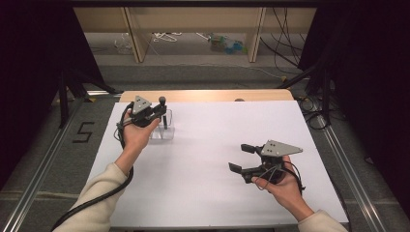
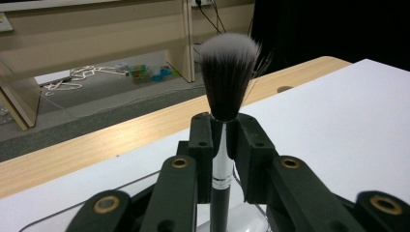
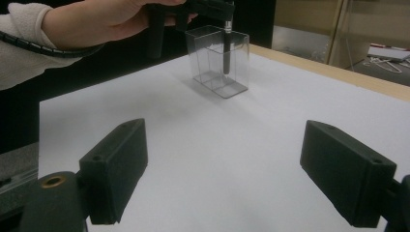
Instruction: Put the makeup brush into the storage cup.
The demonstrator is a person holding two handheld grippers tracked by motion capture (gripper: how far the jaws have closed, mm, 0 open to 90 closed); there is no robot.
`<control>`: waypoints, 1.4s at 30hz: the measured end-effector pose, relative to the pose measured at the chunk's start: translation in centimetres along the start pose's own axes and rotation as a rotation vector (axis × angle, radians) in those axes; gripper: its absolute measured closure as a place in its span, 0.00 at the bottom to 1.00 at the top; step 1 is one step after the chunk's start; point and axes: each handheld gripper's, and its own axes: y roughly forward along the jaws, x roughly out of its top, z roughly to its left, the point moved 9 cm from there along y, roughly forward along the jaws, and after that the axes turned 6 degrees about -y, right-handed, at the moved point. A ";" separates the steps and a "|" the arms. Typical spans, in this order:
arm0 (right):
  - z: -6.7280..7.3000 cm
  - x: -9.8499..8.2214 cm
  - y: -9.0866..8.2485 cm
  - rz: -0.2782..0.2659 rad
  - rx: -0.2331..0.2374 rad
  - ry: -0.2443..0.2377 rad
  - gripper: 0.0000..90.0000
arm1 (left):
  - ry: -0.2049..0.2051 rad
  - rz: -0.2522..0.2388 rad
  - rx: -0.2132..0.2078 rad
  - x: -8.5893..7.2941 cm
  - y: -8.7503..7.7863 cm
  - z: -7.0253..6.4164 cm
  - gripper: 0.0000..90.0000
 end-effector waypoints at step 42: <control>0.1 -0.1 -0.1 0.020 0.003 -0.001 0.20 | -0.120 -0.029 0.014 0.6 -0.3 0.9 0.46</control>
